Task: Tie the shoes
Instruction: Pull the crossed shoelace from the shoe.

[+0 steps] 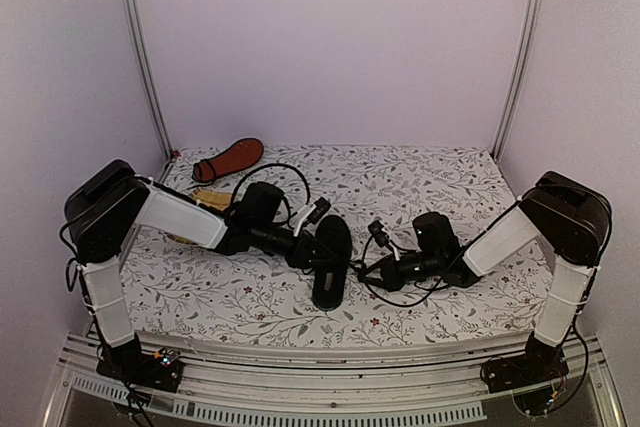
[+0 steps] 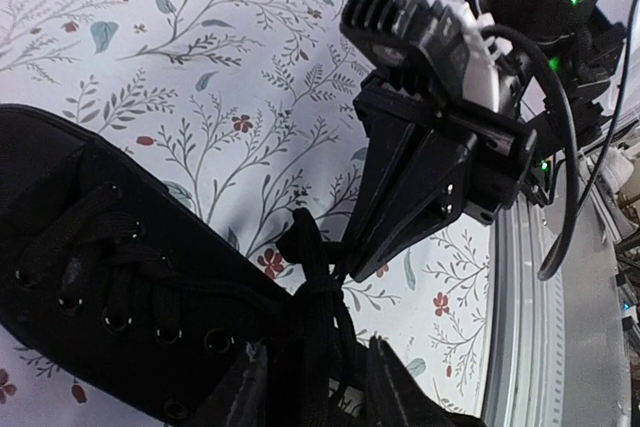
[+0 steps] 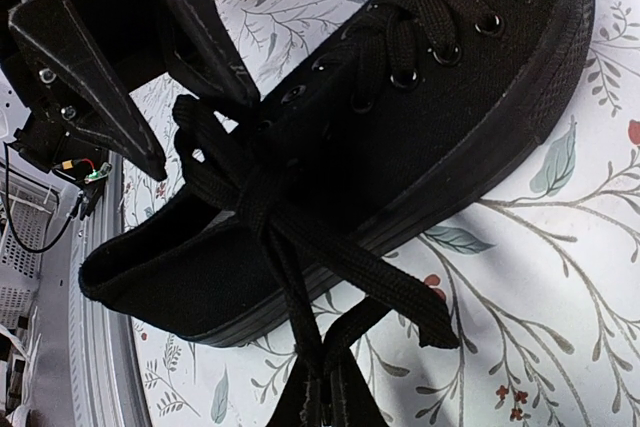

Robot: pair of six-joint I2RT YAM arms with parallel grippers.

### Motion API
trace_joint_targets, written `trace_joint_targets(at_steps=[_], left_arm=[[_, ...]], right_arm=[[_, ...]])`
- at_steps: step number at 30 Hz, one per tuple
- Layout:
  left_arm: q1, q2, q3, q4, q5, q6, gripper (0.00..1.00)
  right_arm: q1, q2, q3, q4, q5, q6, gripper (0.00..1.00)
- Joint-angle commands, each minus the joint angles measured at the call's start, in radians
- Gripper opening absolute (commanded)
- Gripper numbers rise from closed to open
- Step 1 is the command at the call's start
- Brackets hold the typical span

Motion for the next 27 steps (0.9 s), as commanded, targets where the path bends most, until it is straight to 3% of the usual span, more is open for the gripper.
trace_joint_targets(at_steps=[1,5,7,27], left_arm=[[-0.016,0.012,0.024,-0.013,0.004,0.024,0.23],[-0.015,-0.004,0.006,0.018,-0.016,0.006,0.04],[-0.012,-0.016,-0.005,0.033,-0.038,-0.007,0.00],[0.053,-0.102,-0.175,0.180,-0.059,-0.119,0.00]], right_arm=[[-0.004,0.002,0.009,0.002,-0.008,0.011,0.02],[-0.005,-0.007,0.002,-0.001,-0.003,0.011,0.02],[-0.004,-0.012,0.000,-0.006,0.001,0.012,0.02],[-0.005,-0.040,-0.049,-0.055,0.029,0.007,0.04]])
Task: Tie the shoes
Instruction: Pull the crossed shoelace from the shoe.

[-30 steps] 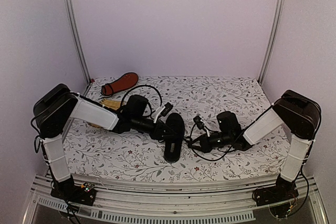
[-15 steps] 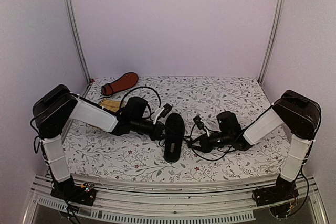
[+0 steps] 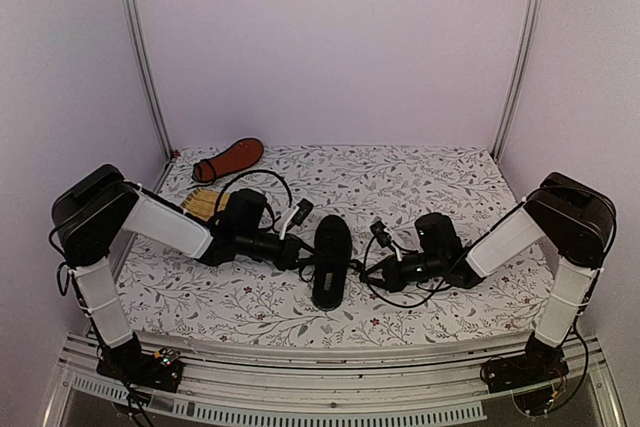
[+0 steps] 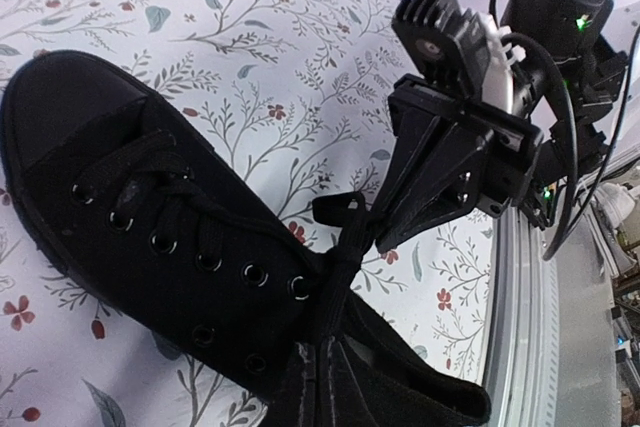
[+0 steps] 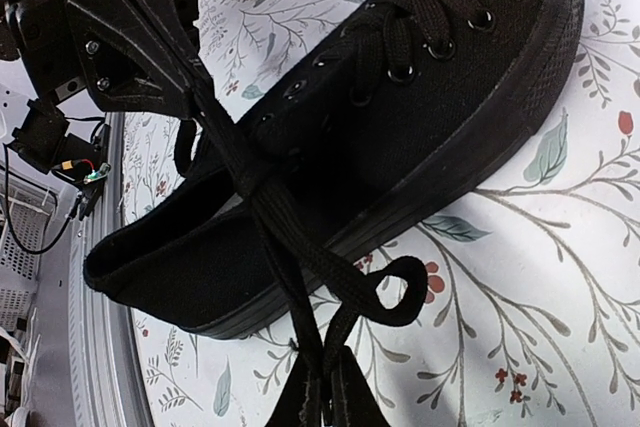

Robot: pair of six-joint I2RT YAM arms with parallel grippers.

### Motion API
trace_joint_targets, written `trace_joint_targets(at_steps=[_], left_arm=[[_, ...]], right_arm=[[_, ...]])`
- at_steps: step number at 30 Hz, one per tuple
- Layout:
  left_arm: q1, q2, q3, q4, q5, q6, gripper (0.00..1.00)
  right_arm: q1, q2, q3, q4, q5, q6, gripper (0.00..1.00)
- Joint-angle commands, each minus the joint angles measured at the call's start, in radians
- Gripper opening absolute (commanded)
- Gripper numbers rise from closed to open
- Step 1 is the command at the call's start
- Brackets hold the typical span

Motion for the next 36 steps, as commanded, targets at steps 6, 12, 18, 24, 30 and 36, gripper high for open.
trace_joint_targets(at_steps=[6,12,18,24,30,36], left_arm=[[0.021,-0.023,-0.021,0.053,0.033,-0.018,0.00],[0.019,-0.020,-0.019,0.054,0.048,-0.015,0.00],[0.019,-0.016,-0.014,0.051,0.047,-0.013,0.00],[0.020,-0.012,-0.007,0.044,0.048,-0.015,0.00],[0.019,-0.012,0.002,0.030,0.047,-0.009,0.00],[0.023,-0.025,0.006,0.022,0.017,-0.012,0.01]], right_arm=[[-0.005,-0.037,-0.048,-0.006,0.017,0.022,0.36],[-0.005,-0.029,-0.046,0.017,0.019,0.017,0.49],[0.008,0.022,0.023,0.034,-0.029,-0.007,0.45],[0.035,0.096,0.088,0.051,-0.043,-0.007,0.35],[0.039,0.121,0.096,0.059,-0.040,-0.002,0.15],[0.040,0.083,0.039,0.054,-0.010,0.003,0.02]])
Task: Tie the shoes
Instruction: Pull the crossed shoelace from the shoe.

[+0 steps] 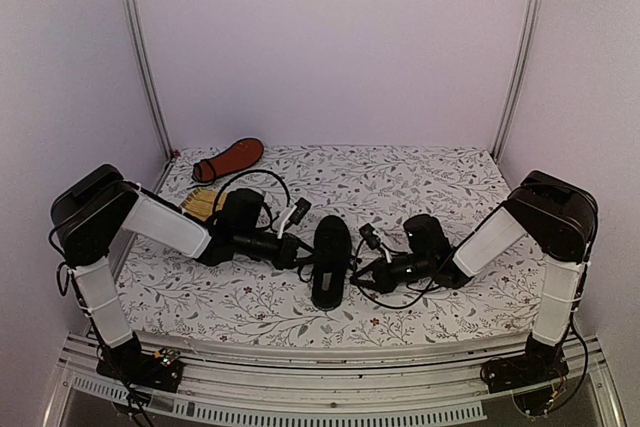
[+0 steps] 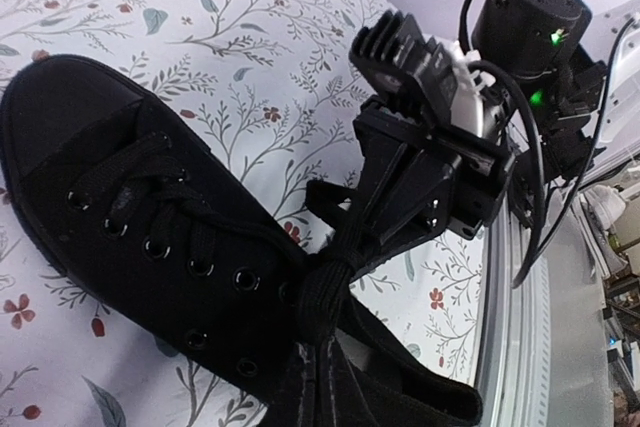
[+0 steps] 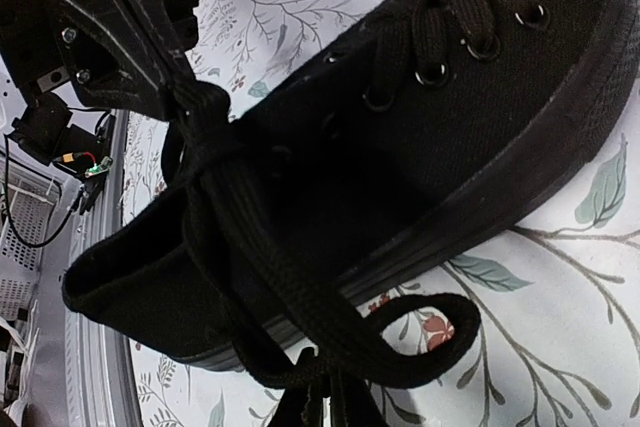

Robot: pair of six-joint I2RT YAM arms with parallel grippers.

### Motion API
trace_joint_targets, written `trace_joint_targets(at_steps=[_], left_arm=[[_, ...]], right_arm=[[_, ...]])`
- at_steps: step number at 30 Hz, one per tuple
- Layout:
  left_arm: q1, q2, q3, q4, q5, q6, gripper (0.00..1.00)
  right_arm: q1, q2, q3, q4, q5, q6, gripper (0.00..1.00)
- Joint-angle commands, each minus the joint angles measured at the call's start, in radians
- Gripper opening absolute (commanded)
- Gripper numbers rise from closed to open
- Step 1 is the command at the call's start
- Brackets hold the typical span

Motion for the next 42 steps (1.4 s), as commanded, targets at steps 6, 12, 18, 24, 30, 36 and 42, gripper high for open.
trace_joint_targets(at_steps=[6,12,18,24,30,36,42], left_arm=[[0.019,-0.040,0.012,-0.006,-0.039,-0.007,0.02],[0.034,-0.057,0.002,-0.014,-0.032,-0.005,0.00],[0.046,-0.079,-0.007,-0.043,-0.027,0.011,0.00],[0.054,-0.092,-0.030,-0.073,-0.049,0.021,0.00],[0.060,-0.093,-0.042,-0.075,-0.051,0.018,0.01],[0.063,-0.081,-0.039,-0.059,-0.041,0.008,0.06],[0.065,-0.151,-0.077,0.004,-0.088,-0.048,0.57]], right_arm=[[0.005,-0.093,-0.130,-0.036,0.066,0.015,0.02],[0.005,-0.153,-0.196,-0.054,0.113,0.040,0.02],[0.006,-0.187,-0.213,-0.100,0.169,0.061,0.02],[0.003,-0.233,-0.238,-0.152,0.234,0.081,0.02],[-0.003,-0.269,-0.267,-0.183,0.274,0.106,0.02],[-0.009,-0.297,-0.282,-0.185,0.263,0.111,0.02],[-0.008,-0.386,-0.278,-0.186,0.223,0.096,0.40]])
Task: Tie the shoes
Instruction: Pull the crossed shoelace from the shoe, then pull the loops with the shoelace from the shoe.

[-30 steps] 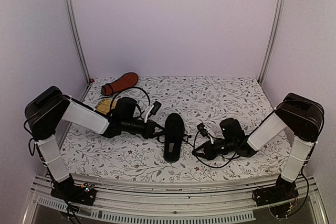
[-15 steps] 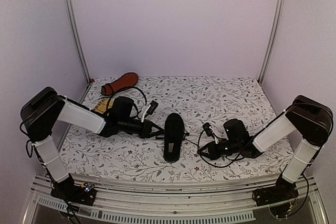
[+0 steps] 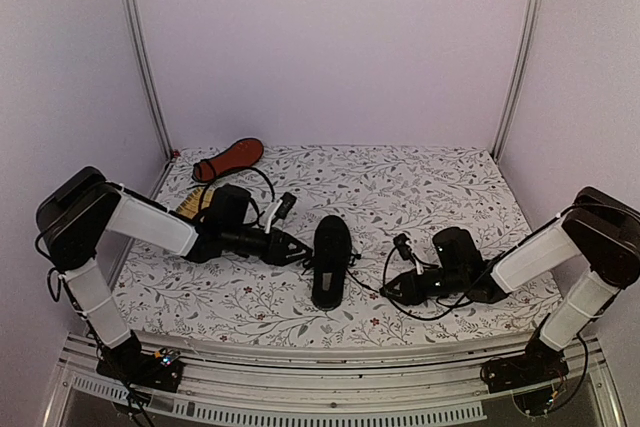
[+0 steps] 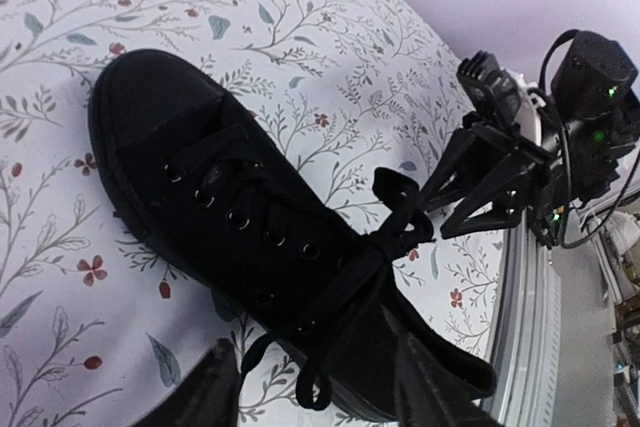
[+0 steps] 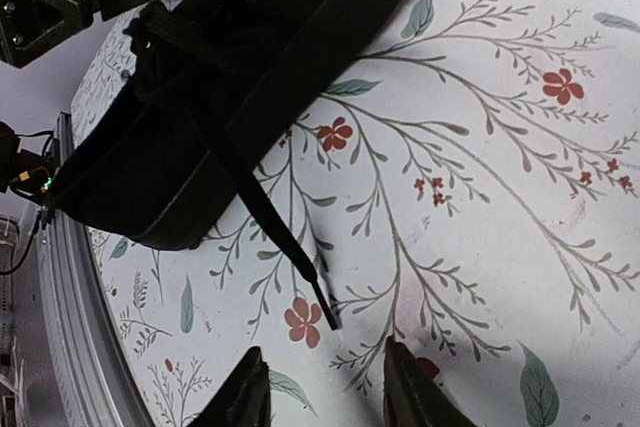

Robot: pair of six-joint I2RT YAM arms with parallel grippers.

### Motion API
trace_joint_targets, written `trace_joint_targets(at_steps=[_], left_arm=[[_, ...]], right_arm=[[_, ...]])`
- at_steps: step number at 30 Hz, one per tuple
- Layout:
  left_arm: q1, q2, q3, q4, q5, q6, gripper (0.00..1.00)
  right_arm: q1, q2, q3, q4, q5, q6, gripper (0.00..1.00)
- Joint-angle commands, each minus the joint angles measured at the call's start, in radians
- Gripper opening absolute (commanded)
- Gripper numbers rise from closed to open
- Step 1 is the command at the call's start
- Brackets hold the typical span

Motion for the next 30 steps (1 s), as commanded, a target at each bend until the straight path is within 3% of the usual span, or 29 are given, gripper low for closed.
trace_joint_targets(at_steps=[1,3,8,14,21,27,30], left_arm=[[0.014,-0.091,-0.048,0.063,-0.061,-0.047,0.59],[0.017,-0.122,-0.077,0.086,-0.089,-0.075,0.61],[-0.005,-0.143,-0.184,0.238,-0.084,-0.209,0.56],[-0.029,-0.054,-0.215,0.371,-0.064,-0.327,0.57],[-0.030,0.064,-0.187,0.478,-0.017,-0.394,0.57],[-0.038,0.126,-0.177,0.556,0.024,-0.429,0.52],[-0.046,0.147,-0.161,0.563,0.034,-0.429,0.43]], right_arm=[[-0.006,-0.089,-0.010,-0.045,-0.003,-0.004,0.46],[-0.011,-0.121,0.000,-0.060,-0.002,-0.004,0.54],[-0.017,-0.120,0.067,-0.063,-0.003,0.019,0.59],[-0.018,0.030,0.184,0.002,0.005,0.107,0.59],[-0.018,0.182,0.283,0.114,-0.099,0.172,0.58],[-0.018,0.218,0.312,0.138,-0.147,0.159,0.56],[-0.017,0.234,0.329,0.139,-0.173,0.145,0.50]])
